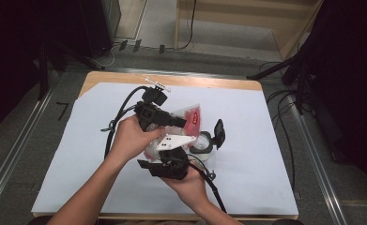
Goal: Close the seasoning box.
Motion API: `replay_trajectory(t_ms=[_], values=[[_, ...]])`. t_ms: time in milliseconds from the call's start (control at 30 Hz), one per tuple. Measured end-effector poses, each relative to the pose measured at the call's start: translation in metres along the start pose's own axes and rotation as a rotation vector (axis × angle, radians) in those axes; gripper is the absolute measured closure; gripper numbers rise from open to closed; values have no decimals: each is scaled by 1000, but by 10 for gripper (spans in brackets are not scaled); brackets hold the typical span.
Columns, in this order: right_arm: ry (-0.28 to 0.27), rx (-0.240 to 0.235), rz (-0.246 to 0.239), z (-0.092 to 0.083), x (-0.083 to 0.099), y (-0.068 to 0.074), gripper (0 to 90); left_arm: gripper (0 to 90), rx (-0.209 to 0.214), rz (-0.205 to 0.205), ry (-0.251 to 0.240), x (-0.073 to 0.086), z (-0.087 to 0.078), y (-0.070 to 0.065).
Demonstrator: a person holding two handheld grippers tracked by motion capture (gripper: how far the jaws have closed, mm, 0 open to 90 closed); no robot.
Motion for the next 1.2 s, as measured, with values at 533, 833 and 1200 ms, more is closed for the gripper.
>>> replay_trajectory(t_ms=[533, 833, 1200], values=[[-3, 13, -6, 0, 1, 1, 641, 755, -17, -5, 1, 0, 0, 0], [-7, 9, -11, 0, 1, 2, 640, 755, -21, -9, 2, 0, 0, -3], [-2, 17, -28, 1, 2, 3, 635, 760, -23, -6, -11, -2, -1, -4]])
Point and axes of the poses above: each handheld gripper's, and its own axes: z roughly forward along the jaws, x roughly out of its underside, y roughly to its left, the point moved 9 cm from there along z, roughly forward along the jaws, and after that the axes turned 6 degrees about -x, right-handed, at the moved point
